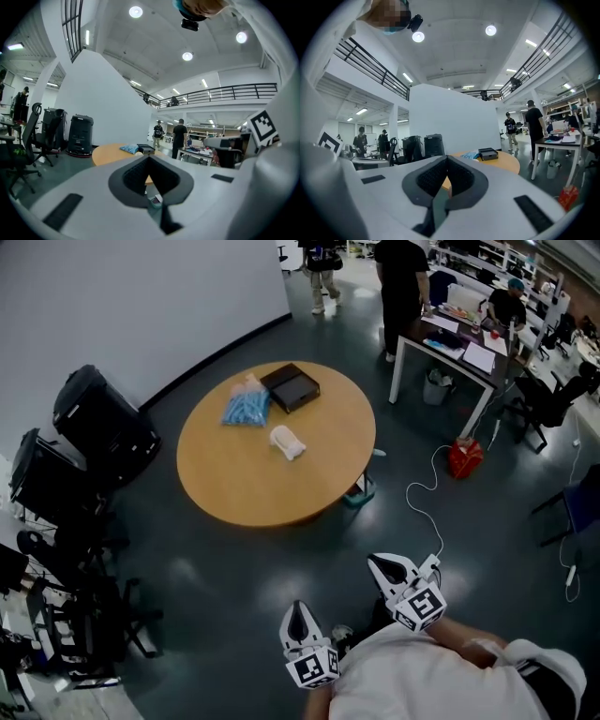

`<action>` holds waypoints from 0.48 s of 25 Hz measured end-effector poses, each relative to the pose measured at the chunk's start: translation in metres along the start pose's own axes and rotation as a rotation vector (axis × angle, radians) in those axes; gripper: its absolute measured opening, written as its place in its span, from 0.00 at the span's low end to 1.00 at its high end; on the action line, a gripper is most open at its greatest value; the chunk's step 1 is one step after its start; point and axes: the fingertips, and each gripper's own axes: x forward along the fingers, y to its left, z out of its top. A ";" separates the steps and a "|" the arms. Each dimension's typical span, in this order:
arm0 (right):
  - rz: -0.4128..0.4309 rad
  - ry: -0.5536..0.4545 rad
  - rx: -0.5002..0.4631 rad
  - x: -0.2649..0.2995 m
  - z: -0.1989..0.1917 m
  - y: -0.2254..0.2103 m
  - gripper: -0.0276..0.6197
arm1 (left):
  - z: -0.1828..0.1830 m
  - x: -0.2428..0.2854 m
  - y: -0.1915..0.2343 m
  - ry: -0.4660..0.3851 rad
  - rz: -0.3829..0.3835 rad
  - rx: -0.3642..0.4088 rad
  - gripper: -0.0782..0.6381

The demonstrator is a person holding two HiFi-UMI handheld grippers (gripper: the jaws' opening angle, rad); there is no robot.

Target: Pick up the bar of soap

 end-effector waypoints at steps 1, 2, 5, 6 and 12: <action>-0.006 0.002 0.006 0.007 0.002 0.000 0.06 | 0.002 0.006 0.005 0.005 -0.006 -0.008 0.12; -0.009 0.008 0.011 0.012 0.004 -0.002 0.06 | 0.004 0.012 0.008 0.009 -0.013 -0.024 0.12; -0.020 0.015 0.009 0.035 0.005 -0.011 0.06 | 0.006 0.034 0.016 0.009 -0.028 -0.044 0.12; -0.023 0.014 0.005 0.047 0.005 -0.015 0.06 | 0.006 0.044 0.020 0.008 -0.029 -0.042 0.12; -0.009 -0.006 -0.018 0.137 0.013 -0.052 0.06 | 0.019 0.131 0.040 0.004 -0.030 -0.027 0.12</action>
